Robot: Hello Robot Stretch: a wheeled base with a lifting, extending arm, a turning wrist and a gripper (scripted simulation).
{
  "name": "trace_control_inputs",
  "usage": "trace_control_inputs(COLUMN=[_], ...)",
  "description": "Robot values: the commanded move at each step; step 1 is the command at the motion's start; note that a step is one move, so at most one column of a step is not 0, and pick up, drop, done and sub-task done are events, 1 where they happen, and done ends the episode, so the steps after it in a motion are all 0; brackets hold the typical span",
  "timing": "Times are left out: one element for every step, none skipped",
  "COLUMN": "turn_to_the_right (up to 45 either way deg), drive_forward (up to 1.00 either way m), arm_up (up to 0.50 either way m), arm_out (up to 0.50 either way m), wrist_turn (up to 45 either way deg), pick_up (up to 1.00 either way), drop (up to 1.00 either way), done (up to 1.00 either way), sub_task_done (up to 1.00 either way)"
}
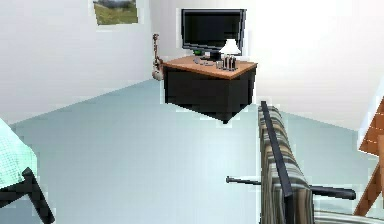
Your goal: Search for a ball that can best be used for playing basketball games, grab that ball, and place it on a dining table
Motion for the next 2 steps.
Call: trace_control_inputs(turn_to_the_right=[0.0, 0.0], drive_forward=[0.00, 0.00], arm_up=[0.00, 0.00], arm_out=[-0.08, 0.00], wrist_turn=[0.0, 0.0], pick_up=[0.00, 0.00], drop=[0.00, 0.00], done=[0.00, 1.00], sub_task_done=[0.00, 0.00])
